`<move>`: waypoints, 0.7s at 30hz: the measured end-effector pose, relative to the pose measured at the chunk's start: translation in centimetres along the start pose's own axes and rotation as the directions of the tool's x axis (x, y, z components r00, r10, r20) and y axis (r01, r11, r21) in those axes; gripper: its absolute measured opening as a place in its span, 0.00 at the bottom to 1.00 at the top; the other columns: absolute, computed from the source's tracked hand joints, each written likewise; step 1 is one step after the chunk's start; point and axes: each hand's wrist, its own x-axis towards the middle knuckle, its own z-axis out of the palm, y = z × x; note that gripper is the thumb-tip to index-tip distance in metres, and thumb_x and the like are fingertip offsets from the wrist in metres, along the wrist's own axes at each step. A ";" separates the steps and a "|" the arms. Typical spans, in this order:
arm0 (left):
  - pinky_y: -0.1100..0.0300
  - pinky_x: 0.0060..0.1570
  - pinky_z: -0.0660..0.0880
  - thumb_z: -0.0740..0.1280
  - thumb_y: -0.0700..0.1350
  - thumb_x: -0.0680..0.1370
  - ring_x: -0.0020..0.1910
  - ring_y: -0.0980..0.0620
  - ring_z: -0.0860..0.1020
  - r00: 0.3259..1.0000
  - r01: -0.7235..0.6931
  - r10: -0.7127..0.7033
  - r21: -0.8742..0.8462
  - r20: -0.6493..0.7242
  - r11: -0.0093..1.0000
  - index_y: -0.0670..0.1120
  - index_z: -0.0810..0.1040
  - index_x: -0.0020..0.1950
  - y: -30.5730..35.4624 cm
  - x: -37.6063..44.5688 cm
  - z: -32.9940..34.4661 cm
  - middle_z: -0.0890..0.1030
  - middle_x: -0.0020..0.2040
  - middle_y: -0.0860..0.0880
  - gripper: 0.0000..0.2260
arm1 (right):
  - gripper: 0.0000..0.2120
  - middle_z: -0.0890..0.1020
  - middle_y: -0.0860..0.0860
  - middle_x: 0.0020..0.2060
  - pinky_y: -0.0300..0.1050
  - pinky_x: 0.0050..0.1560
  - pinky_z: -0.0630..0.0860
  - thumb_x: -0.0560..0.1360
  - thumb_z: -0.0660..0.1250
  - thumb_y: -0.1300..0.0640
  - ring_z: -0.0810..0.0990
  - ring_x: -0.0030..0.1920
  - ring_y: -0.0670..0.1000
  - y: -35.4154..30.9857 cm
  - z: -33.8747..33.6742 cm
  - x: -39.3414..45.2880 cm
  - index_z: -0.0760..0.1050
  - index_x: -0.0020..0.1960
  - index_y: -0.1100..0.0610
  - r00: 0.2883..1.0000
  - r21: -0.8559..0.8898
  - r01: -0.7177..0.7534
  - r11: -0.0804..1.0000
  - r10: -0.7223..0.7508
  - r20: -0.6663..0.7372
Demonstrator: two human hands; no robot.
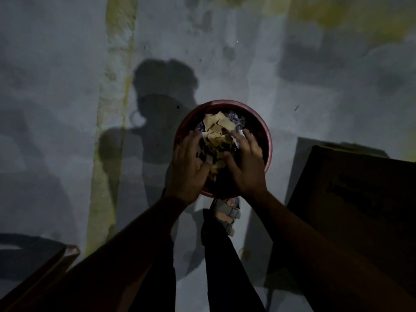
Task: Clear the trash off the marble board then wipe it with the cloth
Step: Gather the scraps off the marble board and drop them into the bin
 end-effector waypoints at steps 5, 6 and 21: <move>0.36 0.73 0.60 0.56 0.57 0.79 0.80 0.39 0.55 0.944 -0.324 0.204 0.603 0.260 0.729 0.50 0.54 0.82 -3.3 2.3 2.8 0.54 0.83 0.45 0.32 | 0.36 0.50 0.54 0.83 0.67 0.77 0.47 0.78 0.47 0.33 0.48 0.82 0.60 2.5 2.7 2.6 0.53 0.83 0.45 0.988 -0.450 0.100 0.887 -0.037 0.148; 0.35 0.75 0.58 0.57 0.57 0.80 0.81 0.38 0.52 0.936 -0.346 0.209 0.634 0.283 0.692 0.49 0.54 0.82 -3.9 3.0 3.5 0.52 0.83 0.44 0.32 | 0.36 0.49 0.55 0.83 0.69 0.76 0.47 0.79 0.46 0.33 0.47 0.82 0.61 3.3 3.6 3.2 0.51 0.83 0.45 0.986 -0.497 0.123 0.859 -0.048 0.162; 0.39 0.77 0.48 0.56 0.54 0.78 0.80 0.42 0.58 0.936 -0.328 0.141 0.659 0.321 0.677 0.44 0.55 0.82 -7.2 7.2 8.1 0.57 0.82 0.44 0.34 | 0.34 0.58 0.56 0.81 0.73 0.75 0.50 0.79 0.46 0.38 0.55 0.80 0.64 8.2 8.7 6.6 0.56 0.82 0.52 0.984 -0.566 0.090 0.820 0.014 0.177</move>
